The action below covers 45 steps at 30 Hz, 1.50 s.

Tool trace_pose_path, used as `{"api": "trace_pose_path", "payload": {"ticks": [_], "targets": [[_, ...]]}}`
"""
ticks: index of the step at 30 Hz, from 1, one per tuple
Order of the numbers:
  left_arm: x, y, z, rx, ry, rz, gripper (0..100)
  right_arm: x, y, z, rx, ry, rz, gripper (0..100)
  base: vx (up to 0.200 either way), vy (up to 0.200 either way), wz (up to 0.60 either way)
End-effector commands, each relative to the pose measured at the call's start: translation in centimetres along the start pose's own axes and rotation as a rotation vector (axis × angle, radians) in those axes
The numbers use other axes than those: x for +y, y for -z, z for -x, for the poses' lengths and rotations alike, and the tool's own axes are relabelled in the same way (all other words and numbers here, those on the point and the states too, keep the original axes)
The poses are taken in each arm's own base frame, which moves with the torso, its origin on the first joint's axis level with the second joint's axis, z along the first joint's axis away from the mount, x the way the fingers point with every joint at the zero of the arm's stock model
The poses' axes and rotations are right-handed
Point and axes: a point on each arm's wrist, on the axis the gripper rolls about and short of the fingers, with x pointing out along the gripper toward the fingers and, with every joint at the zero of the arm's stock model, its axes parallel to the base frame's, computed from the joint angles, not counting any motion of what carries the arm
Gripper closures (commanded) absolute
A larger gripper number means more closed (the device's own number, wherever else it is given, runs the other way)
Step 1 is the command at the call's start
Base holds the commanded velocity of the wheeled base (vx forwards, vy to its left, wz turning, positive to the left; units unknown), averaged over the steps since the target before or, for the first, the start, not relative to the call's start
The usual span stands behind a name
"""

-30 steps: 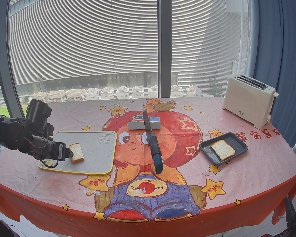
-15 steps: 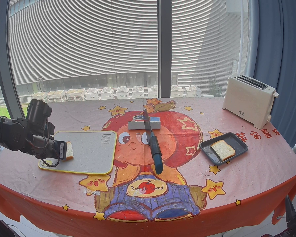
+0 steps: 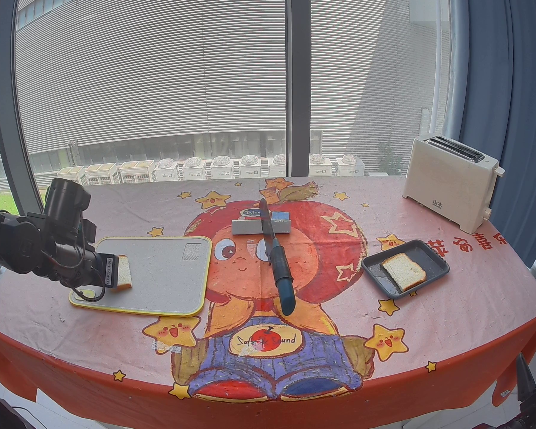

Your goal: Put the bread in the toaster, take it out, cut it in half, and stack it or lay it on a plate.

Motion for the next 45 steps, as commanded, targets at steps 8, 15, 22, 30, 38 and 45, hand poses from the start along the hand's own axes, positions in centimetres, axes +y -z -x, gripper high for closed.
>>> {"api": "trace_pose_path", "payload": {"ticks": [8, 15, 22, 30, 38, 45], "targets": [[0.6, -0.1, 4.0, -0.115, 0.007, 0.013, 100, 0.0, 0.5, 0.0, 0.001, 0.0, 0.0, 0, 0.0, 0.0, 0.0], [0.6, 0.3, 4.2, -0.111, 0.039, 0.006, 100, 0.0, 0.5, 0.0, 0.001, 0.0, 0.0, 0, 0.0, 0.0, 0.0], [0.6, 0.2, 4.3, -0.12, 0.039, 0.007, 100, 0.0, 0.5, 0.0, 0.001, 0.0, 0.0, 0, -0.029, 0.0, 0.0], [0.5, 0.2, 4.3, -0.206, 0.045, 0.013, 100, 0.0, 0.5, 0.0, 0.001, 0.0, 0.0, 0, -0.2, 0.0, 0.0], [0.6, 0.2, 5.8, -0.271, 0.06, 0.017, 100, 0.0, 0.5, 0.0, 0.001, 0.0, 0.0, 0, -0.15, 0.0, 0.0], [0.6, 0.0, 5.9, -0.278, 0.058, 0.02, 100, 0.0, 0.5, 0.0, 0.001, 0.0, 0.0, 0, 0.0, 0.0, 0.0]]}}
